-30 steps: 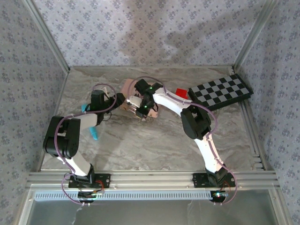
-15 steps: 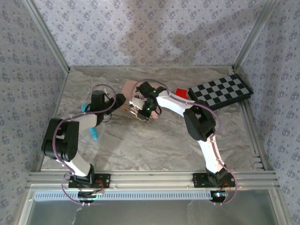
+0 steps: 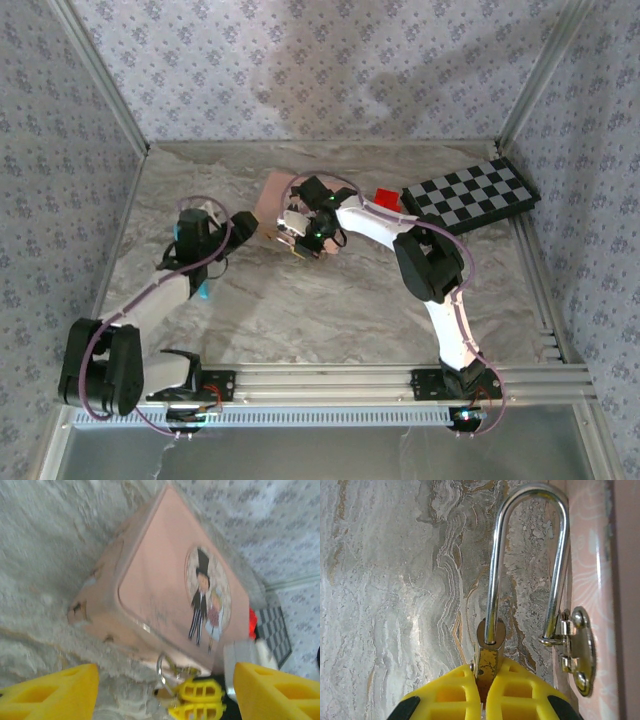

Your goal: Unlock the padlock with the key

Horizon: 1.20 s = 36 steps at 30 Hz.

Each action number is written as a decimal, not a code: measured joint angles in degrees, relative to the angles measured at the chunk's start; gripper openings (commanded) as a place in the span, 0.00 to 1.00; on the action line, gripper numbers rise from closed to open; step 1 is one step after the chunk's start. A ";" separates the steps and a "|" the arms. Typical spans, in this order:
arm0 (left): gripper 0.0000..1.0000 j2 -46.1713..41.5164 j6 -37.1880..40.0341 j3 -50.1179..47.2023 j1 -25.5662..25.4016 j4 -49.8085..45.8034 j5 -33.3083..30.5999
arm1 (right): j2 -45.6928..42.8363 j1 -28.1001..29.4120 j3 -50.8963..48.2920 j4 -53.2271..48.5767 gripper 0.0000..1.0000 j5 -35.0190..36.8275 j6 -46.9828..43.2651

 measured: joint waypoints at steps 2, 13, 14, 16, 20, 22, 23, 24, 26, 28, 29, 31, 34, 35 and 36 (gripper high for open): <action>0.63 -0.20 -1.44 -1.55 -3.17 0.17 -1.75 | 0.00 0.00 0.00 0.02 0.00 -0.33 0.00; 0.48 13.53 -6.21 -2.32 -12.24 10.67 -10.71 | 0.00 -0.11 0.00 0.15 0.00 -1.42 0.20; 0.46 14.91 -6.36 -1.92 -12.46 11.32 -10.95 | 0.00 -0.11 0.00 0.22 0.00 -1.51 0.24; 0.44 17.14 -6.62 -0.94 -12.74 12.85 -11.21 | 0.00 -0.13 0.00 0.66 0.00 -1.29 0.48; 0.38 19.37 -6.95 0.44 -12.90 15.82 -11.65 | 0.00 -1.03 -0.02 1.36 0.00 -1.16 1.36; 0.35 20.48 -7.34 1.09 -12.90 17.51 -11.98 | 0.00 -1.07 -0.07 1.40 0.00 -1.20 1.42; 0.35 20.90 -7.45 1.27 -12.90 18.16 -12.04 | 0.00 -0.98 -0.07 1.38 0.00 -1.38 1.46; 0.35 21.22 -7.52 1.38 -12.90 18.73 -12.11 | 0.00 -0.87 -0.07 1.38 0.00 -1.46 1.51; 0.35 21.68 -7.93 1.42 -12.87 19.91 -12.37 | 0.00 -0.70 -0.11 1.38 0.00 -1.60 1.51; 0.35 21.94 -8.28 1.44 -12.90 21.03 -12.44 | 0.00 -0.66 -0.11 1.40 0.00 -1.75 1.53; 0.34 21.97 -8.37 1.44 -12.90 21.18 -12.46 | 0.00 -0.61 -0.11 1.44 0.00 -1.81 1.53; 0.29 22.25 -8.59 1.44 -12.90 21.79 -12.52 | 0.00 -0.66 -0.11 1.66 0.00 -1.97 1.57; 0.17 23.08 -9.07 1.49 -13.00 23.56 -12.59 | 0.00 -0.74 -0.15 2.01 0.00 -1.92 1.95; 0.13 23.39 -9.35 1.53 -13.16 23.87 -12.83 | 0.00 -0.83 -0.15 2.01 0.00 -1.84 2.01; 0.10 23.91 -9.35 1.55 -13.16 24.28 -12.87 | 0.00 -0.92 -0.15 2.01 0.00 -1.92 2.19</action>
